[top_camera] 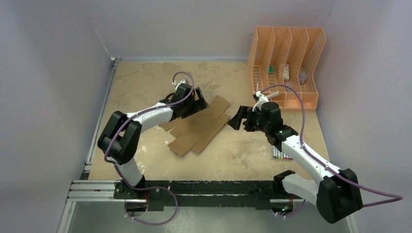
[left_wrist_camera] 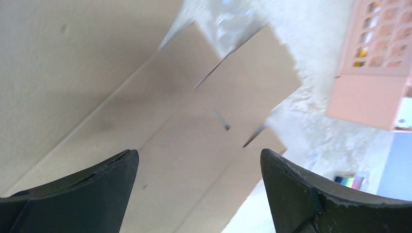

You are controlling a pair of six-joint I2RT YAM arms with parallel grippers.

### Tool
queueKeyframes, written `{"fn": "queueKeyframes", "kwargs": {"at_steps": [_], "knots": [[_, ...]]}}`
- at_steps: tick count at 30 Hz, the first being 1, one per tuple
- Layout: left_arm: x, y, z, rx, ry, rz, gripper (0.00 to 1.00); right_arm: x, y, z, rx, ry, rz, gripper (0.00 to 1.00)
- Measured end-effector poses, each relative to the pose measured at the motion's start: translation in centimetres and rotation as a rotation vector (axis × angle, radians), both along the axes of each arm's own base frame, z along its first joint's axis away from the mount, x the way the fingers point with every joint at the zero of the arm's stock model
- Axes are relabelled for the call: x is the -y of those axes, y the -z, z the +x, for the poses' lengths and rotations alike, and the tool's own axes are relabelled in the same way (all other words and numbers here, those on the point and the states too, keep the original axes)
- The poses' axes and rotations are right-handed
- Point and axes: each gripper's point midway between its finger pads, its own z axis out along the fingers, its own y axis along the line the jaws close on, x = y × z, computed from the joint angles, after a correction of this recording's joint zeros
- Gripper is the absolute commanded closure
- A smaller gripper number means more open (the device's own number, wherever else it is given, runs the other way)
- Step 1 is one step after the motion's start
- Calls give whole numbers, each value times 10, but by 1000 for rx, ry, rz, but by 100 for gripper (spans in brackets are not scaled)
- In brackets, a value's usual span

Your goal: Fold the paper box

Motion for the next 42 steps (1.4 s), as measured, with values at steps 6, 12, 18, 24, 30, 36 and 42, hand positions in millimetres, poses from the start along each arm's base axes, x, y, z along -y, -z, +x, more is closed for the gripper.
{"fn": "queueKeyframes", "kwargs": {"at_steps": [6, 12, 18, 24, 30, 36, 42], "knots": [[-14, -54, 36, 106, 23, 130, 3, 1, 17, -9, -56, 50, 54, 4], [-86, -72, 79, 132, 15, 328, 3, -3, 44, -13, -144, 110, 120, 14], [-163, -12, 96, -49, 31, 511, 3, -22, 63, 1, -209, 135, 193, 31], [-170, 32, 92, -179, 150, 563, 3, -56, 83, 3, -278, 91, 223, 44], [-171, 39, 87, -212, 189, 532, 4, -82, 90, 13, -298, 68, 236, 57], [-170, 46, 76, -237, 203, 506, 7, -86, 99, 26, -306, 91, 222, 81], [-170, 46, 33, -288, 212, 459, 9, -87, 90, 41, -275, 89, 164, 100]]}}
